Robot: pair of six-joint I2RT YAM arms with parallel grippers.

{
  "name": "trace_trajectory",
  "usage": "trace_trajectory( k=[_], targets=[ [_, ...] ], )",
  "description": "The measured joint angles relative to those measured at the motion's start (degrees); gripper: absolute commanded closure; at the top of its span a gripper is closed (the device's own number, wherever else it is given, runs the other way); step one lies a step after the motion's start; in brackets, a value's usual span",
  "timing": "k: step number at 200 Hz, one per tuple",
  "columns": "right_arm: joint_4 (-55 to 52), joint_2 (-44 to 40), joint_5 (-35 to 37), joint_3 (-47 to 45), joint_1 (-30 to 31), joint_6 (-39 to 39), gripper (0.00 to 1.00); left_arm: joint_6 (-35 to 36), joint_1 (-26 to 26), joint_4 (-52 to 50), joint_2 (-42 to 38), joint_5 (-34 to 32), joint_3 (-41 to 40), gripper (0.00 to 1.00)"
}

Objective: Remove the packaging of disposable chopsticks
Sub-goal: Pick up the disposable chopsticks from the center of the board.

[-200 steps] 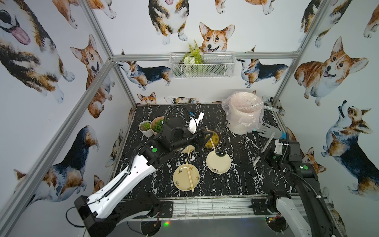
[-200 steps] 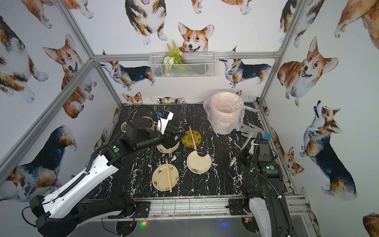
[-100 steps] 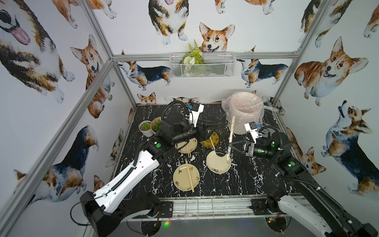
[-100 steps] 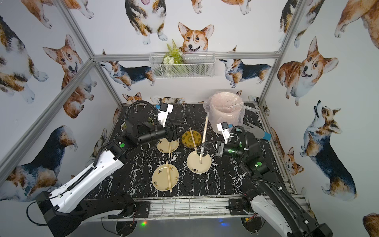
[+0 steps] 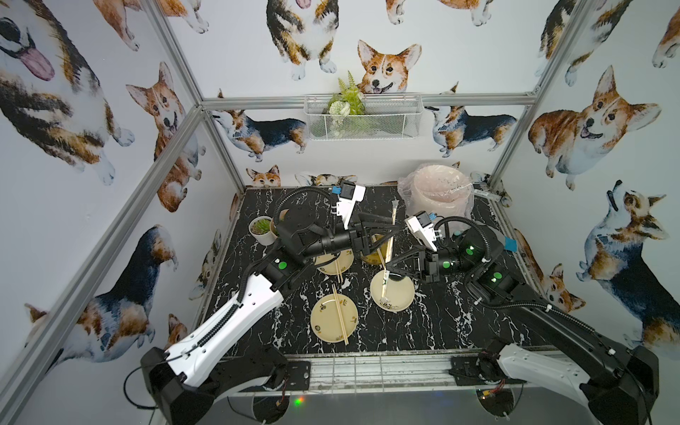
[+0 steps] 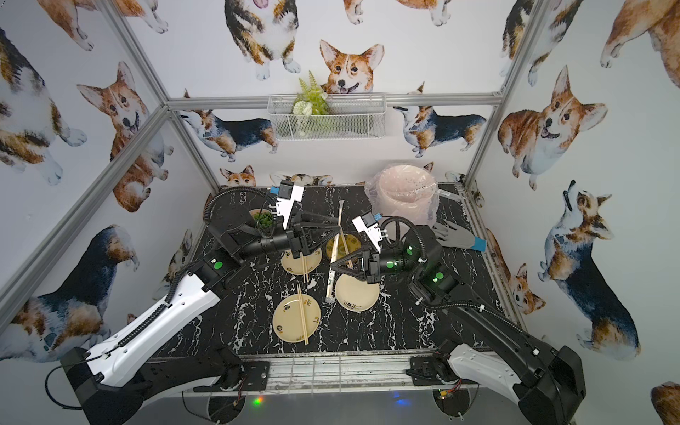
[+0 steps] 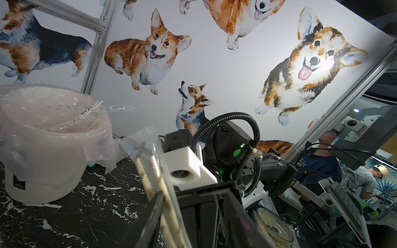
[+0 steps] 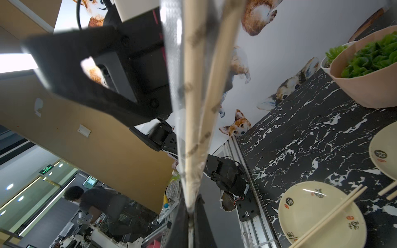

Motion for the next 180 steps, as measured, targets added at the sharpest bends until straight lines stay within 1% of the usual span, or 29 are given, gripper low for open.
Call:
trace_trajectory(
  k=[9, 24, 39, 58, 73, 87, 107, 119, 131, 142, 152, 154, 157, 158, 163, 164, 166, 170, 174, 179, 180],
  targets=[
    [-1.29, -0.68, 0.00, 0.20, 0.09, -1.20, 1.00, -0.02, 0.02, -0.57, -0.11, -1.03, -0.11, 0.46],
    [-3.63, -2.75, 1.29, 0.42, 0.11, -3.21, 1.00, 0.00, 0.02, -1.90, -0.81, -2.34, -0.39, 0.45],
    [-3.80, -4.15, 1.62, 0.39, 0.13, -4.42, 1.00, 0.35, 0.04, -3.50, -2.60, -4.22, -0.96, 0.46],
    [-3.43, -3.23, 0.94, 0.39, 0.24, -4.35, 1.00, 0.61, 0.20, -3.48, -3.82, -5.31, -1.79, 0.48],
    [-1.97, -1.14, -0.39, 0.39, 0.50, -2.49, 1.00, 0.13, 0.26, -1.97, -3.50, -4.31, -2.32, 0.49],
    [0.83, 0.55, -2.21, 0.39, 0.87, 0.13, 1.00, -1.51, 0.26, 0.94, -2.32, -1.18, -2.84, 0.52],
    [5.66, 2.19, -4.79, 0.44, 1.36, 3.69, 1.00, -4.48, 0.26, 5.73, -0.92, 3.06, -3.19, 0.63],
    [7.26, 2.54, -5.29, 0.68, 1.60, 5.07, 1.00, -5.99, 0.22, 8.46, -0.74, 5.09, -3.43, 0.73],
    [8.39, 2.71, -6.47, 1.01, 1.86, 5.73, 1.00, -6.88, 0.22, 10.29, -0.85, 6.29, -3.48, 0.86],
    [9.49, 2.75, -6.75, 1.16, 1.97, 5.95, 1.00, -7.56, 0.22, 11.19, -1.16, 6.54, -3.67, 1.00],
    [9.07, 2.73, -6.58, 1.14, 1.97, 5.51, 1.00, -9.60, 0.20, 12.28, -1.60, 7.63, -3.74, 1.00],
    [8.96, 2.78, -6.60, 1.14, 1.97, 5.16, 0.97, -9.60, 0.20, 12.39, -1.66, 7.61, -3.76, 1.00],
    [8.96, 2.78, -6.64, 1.14, 1.95, 4.83, 0.86, -9.57, 0.13, 12.41, -1.92, 7.43, -3.78, 1.00],
    [8.96, 2.78, -6.62, 1.14, 1.95, 4.70, 0.84, -9.66, 0.11, 12.39, -2.03, 7.43, -3.80, 1.00],
    [8.90, 2.64, -6.34, 1.20, 1.95, 4.22, 0.59, -9.90, 0.11, 12.39, -2.21, 7.41, -3.82, 1.00],
    [8.66, 2.54, -6.10, 1.27, 1.97, 4.04, 0.57, -9.99, 0.13, 12.39, -2.25, 7.39, -3.82, 1.00],
    [8.41, 2.45, -5.95, 1.31, 1.97, 3.93, 0.48, -10.05, 0.15, 12.39, -2.27, 7.34, -3.82, 1.00],
    [7.34, 2.14, -5.35, 1.53, 1.99, 3.17, 0.34, -10.08, 0.17, 12.39, -2.40, 7.17, -3.82, 1.00],
    [6.25, 1.90, -5.09, 1.79, 2.08, 2.69, 0.24, -9.97, 0.13, 12.33, -2.56, 6.99, -3.82, 1.00],
    [3.87, 1.53, -4.11, 2.36, 2.08, 2.38, 0.15, -9.27, 0.11, 12.24, -2.80, 6.69, -3.82, 1.00],
    [3.87, 1.53, -4.11, 2.36, 2.08, 2.38, 0.15, -9.27, 0.11, 12.24, -2.80, 6.69, -3.82, 1.00]
  ],
)
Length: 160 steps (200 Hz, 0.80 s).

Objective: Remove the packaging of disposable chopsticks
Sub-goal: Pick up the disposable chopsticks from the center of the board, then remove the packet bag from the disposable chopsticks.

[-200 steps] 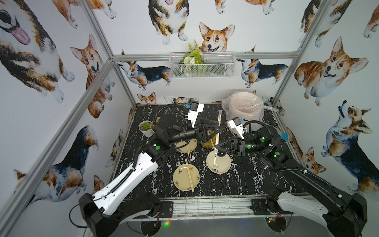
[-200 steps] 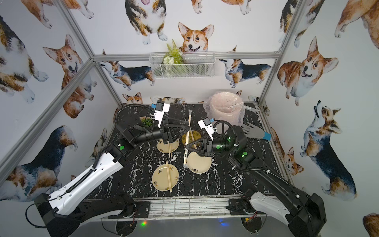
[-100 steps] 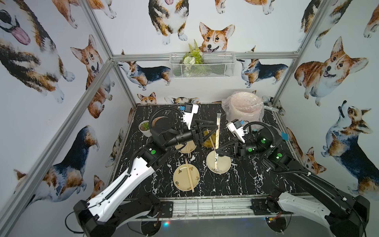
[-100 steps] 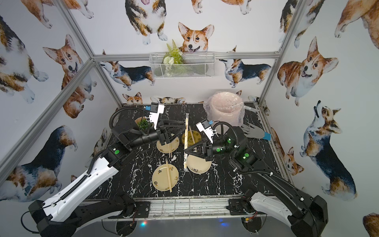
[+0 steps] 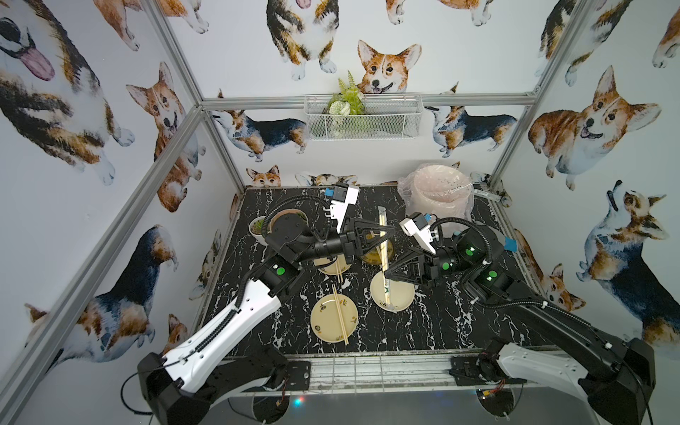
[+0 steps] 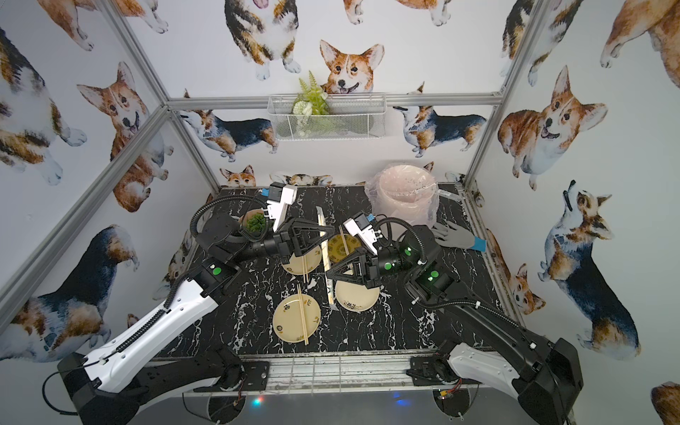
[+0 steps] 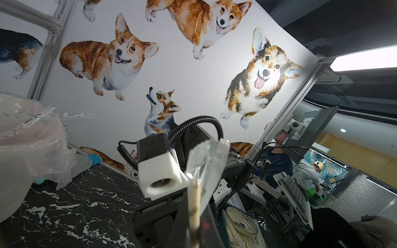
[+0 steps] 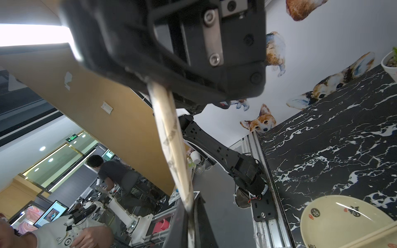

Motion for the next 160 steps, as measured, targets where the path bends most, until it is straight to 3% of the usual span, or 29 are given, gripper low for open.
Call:
trace_trajectory(
  k=[10, 24, 53, 86, 124, 135, 160],
  targets=[
    [-5.07, -1.01, 2.36, 1.44, -0.04, -3.17, 0.09, 1.46, 0.07, -1.60, -0.74, -1.92, 0.26, 1.00],
    [-11.45, -3.34, 7.54, 3.10, 0.39, -8.94, 0.09, 3.80, 0.15, -6.51, -2.05, -6.60, 1.57, 1.00],
    [-19.71, -7.13, 18.60, 3.65, 2.43, -20.44, 0.14, 7.56, 0.15, -16.52, -3.87, -16.85, 4.92, 1.00],
    [-26.05, -5.14, 28.09, 5.73, 5.68, -29.90, 0.19, 8.46, 0.15, -24.20, -5.11, -25.22, 5.79, 1.00],
    [-27.43, -0.20, 30.32, 7.63, 8.94, -35.39, 0.36, 8.66, 0.22, -27.58, -5.97, -29.09, 6.36, 1.00],
    [-27.43, 1.25, 29.99, 8.00, 9.29, -35.82, 0.46, 8.68, 0.22, -27.82, -5.99, -29.35, 6.54, 1.00],
    [-26.64, 3.72, 27.74, 8.46, 10.01, -36.13, 0.51, 8.87, 0.22, -28.30, -6.05, -29.77, 6.75, 1.00]
  ],
)
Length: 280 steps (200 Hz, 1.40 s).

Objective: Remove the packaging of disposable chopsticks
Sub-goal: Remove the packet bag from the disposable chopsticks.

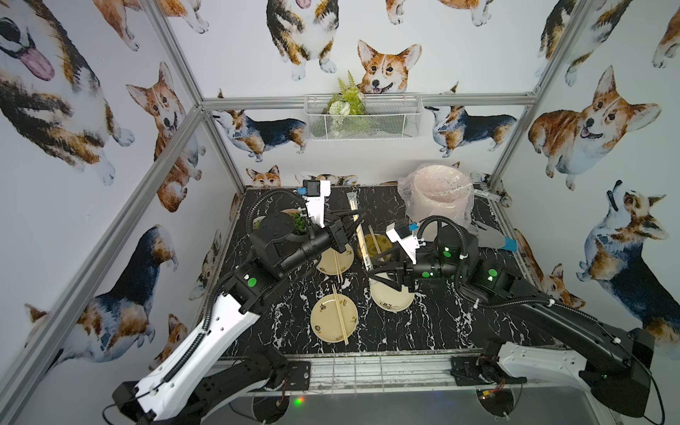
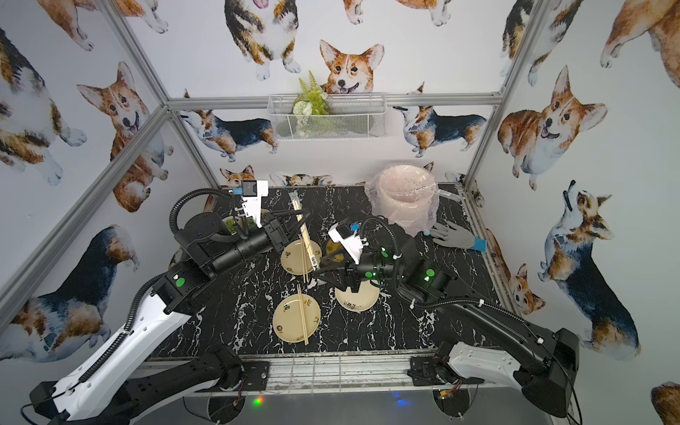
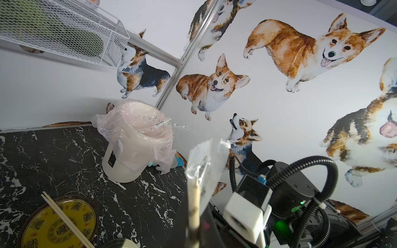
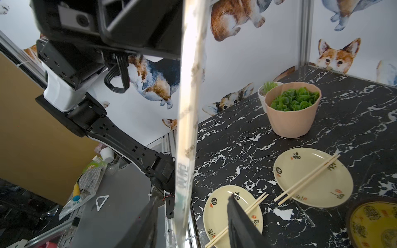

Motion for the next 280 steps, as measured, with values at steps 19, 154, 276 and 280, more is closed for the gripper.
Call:
trace_trajectory(
  k=[19, 154, 276, 280],
  targets=[
    [1.99, 1.36, -1.79, -0.04, 0.35, 0.98, 0.58, 0.02, 0.00, -0.13, -0.20, -0.04, 0.00, 1.00],
    [12.96, 3.78, -7.26, -3.15, 0.37, 9.01, 1.00, 0.07, 0.02, 1.57, -2.89, -0.50, -2.05, 0.46],
    [9.22, 0.94, -18.12, -3.30, 0.35, 12.35, 1.00, 4.26, 6.69, 0.37, -5.60, 7.23, -0.44, 0.70],
    [8.76, 0.68, -18.27, -3.17, 0.35, 12.35, 1.00, 4.26, 6.75, 0.57, -5.60, 7.78, -0.42, 0.71]
  ],
)
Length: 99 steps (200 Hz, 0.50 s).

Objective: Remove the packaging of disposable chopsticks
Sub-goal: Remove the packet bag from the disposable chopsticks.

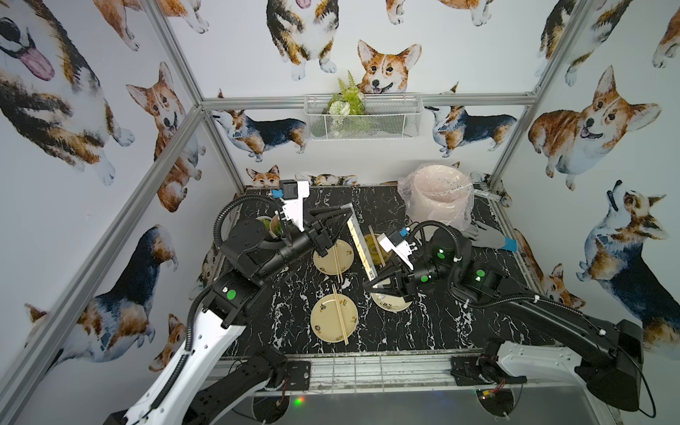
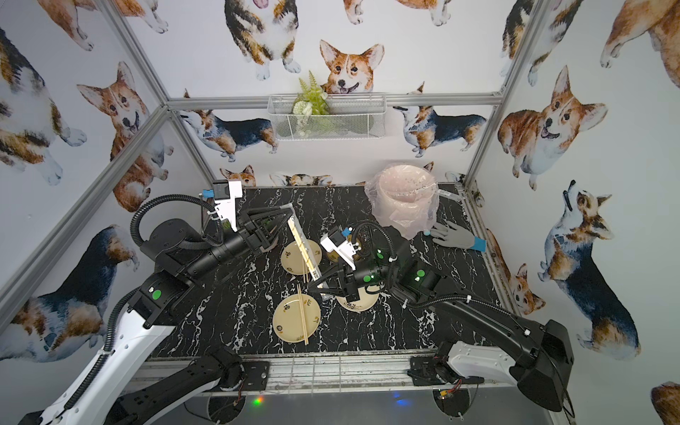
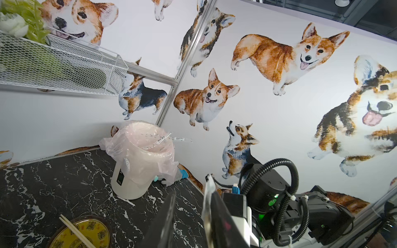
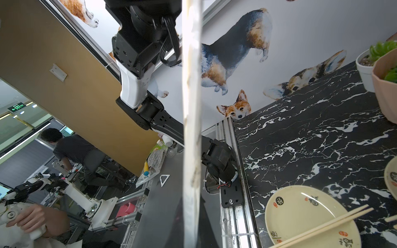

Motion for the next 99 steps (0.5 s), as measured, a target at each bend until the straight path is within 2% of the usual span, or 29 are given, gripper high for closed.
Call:
trace_trajectory(
  k=[21, 34, 48, 58, 87, 99],
  targets=[
    [-1.92, -0.20, -0.81, 0.76, 0.00, -0.55, 1.00, -0.04, 0.37, 0.35, 0.31, 2.60, 0.48, 0.81],
    [-3.15, -0.20, -1.11, 1.18, 0.00, -0.90, 1.00, 0.00, 0.52, 0.48, 0.76, 4.22, 0.81, 0.80],
    [-4.37, -0.22, -1.49, 1.62, 0.00, -1.20, 1.00, 0.00, 0.70, 0.46, 1.38, 5.53, 1.14, 0.72],
    [-5.31, -0.22, -1.88, 1.95, 0.00, -1.53, 1.00, -0.02, 0.70, 0.39, 1.68, 6.58, 1.33, 0.72],
    [-7.96, -0.55, -2.71, 2.78, 0.00, -3.10, 1.00, 0.00, 0.74, 0.02, 2.38, 9.49, 2.19, 0.90],
    [-9.27, -0.96, -2.58, 2.82, -0.02, -3.76, 1.00, 0.00, 0.74, 0.00, 2.60, 11.02, 2.45, 0.92]
  ],
)
